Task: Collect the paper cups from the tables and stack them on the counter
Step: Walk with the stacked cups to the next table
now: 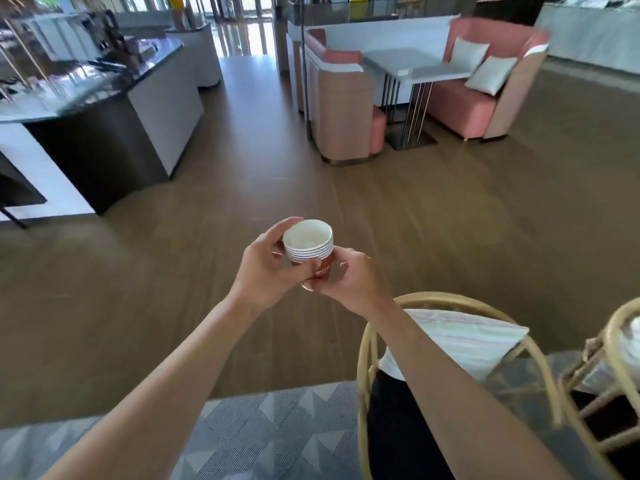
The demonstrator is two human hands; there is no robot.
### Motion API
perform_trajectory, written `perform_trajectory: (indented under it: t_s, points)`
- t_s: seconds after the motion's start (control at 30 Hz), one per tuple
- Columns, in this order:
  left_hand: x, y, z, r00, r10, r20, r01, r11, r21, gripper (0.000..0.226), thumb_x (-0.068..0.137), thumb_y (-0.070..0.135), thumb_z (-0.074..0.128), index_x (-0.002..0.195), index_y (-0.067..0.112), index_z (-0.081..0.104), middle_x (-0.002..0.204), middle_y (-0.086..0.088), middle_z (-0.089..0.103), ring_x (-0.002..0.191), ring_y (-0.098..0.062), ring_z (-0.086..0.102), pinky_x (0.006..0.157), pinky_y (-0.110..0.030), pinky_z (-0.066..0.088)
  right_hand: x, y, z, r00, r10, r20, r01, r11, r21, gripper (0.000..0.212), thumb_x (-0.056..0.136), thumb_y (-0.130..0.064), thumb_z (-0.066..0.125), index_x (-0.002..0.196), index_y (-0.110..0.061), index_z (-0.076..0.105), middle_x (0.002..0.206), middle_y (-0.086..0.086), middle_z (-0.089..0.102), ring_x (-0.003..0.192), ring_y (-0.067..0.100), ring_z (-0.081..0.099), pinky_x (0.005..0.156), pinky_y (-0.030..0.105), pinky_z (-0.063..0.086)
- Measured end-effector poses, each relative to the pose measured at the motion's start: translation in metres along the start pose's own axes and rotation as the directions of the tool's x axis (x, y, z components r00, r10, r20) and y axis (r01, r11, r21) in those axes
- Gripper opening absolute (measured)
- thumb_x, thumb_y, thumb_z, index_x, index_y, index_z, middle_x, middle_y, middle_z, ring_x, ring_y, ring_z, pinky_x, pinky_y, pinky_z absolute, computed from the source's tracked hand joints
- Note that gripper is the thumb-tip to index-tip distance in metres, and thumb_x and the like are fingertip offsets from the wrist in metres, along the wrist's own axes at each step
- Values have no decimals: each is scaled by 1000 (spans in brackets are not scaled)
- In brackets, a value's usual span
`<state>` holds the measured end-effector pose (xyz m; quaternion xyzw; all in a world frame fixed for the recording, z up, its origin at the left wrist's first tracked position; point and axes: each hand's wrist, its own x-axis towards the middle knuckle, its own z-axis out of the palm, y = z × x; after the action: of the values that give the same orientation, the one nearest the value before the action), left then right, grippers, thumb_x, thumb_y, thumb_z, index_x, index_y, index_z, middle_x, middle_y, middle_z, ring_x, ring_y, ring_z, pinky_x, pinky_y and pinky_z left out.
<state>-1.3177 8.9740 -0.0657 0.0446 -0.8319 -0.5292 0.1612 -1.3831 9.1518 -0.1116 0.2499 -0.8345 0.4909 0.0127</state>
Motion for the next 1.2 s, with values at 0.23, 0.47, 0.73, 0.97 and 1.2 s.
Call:
perform_trajectory:
  t_s: [0.23, 0.47, 0.73, 0.97, 1.2]
  points:
    - [58, -29, 38, 994, -7, 108, 14, 997, -71, 72, 67, 33, 90, 134, 35, 65, 117, 8, 75, 100, -10, 72, 88, -27, 62, 29, 49, -1, 993, 105, -62, -104, 994, 15, 36, 68, -42, 92, 90, -50, 65, 93, -16, 73, 98, 4, 64, 77, 7, 38]
    - [148, -76, 69, 962, 61, 266, -14, 985, -174, 70, 69, 33, 90, 135, 36, 65, 124, 10, 72, 102, -9, 71, 84, -18, 58, 82, 89, 5, 948, 269, -168, -278, 960, -27, 34, 67, -49, 89, 92, -50, 66, 95, -16, 72, 101, 7, 64, 81, 22, 45]
    - [263, -127, 57, 890, 94, 445, 29, 965, -261, 67, 78, 23, 94, 135, 40, 63, 119, 21, 72, 94, -8, 77, 75, -14, 57, 167, 94, 34, 882, 375, -284, -409, 910, -68, 32, 70, -46, 88, 93, -50, 67, 93, -21, 72, 104, 4, 63, 83, 8, 39]
    - [338, -151, 26, 866, 129, 483, 28, 952, -305, 67, 80, 22, 94, 138, 32, 64, 122, 25, 70, 102, -4, 74, 80, -11, 55, 239, 85, 64, 863, 409, -295, -440, 897, -42, 29, 71, -43, 88, 95, -45, 72, 94, -20, 74, 103, 3, 64, 81, 9, 41]
    - [389, -161, 3, 907, 126, 402, 12, 947, -322, 69, 74, 32, 91, 137, 33, 63, 126, 18, 70, 111, -12, 72, 87, -25, 61, 311, 87, 68, 910, 358, -211, -382, 920, -86, 31, 70, -41, 88, 90, -51, 67, 90, -22, 71, 97, 5, 60, 78, 12, 37]
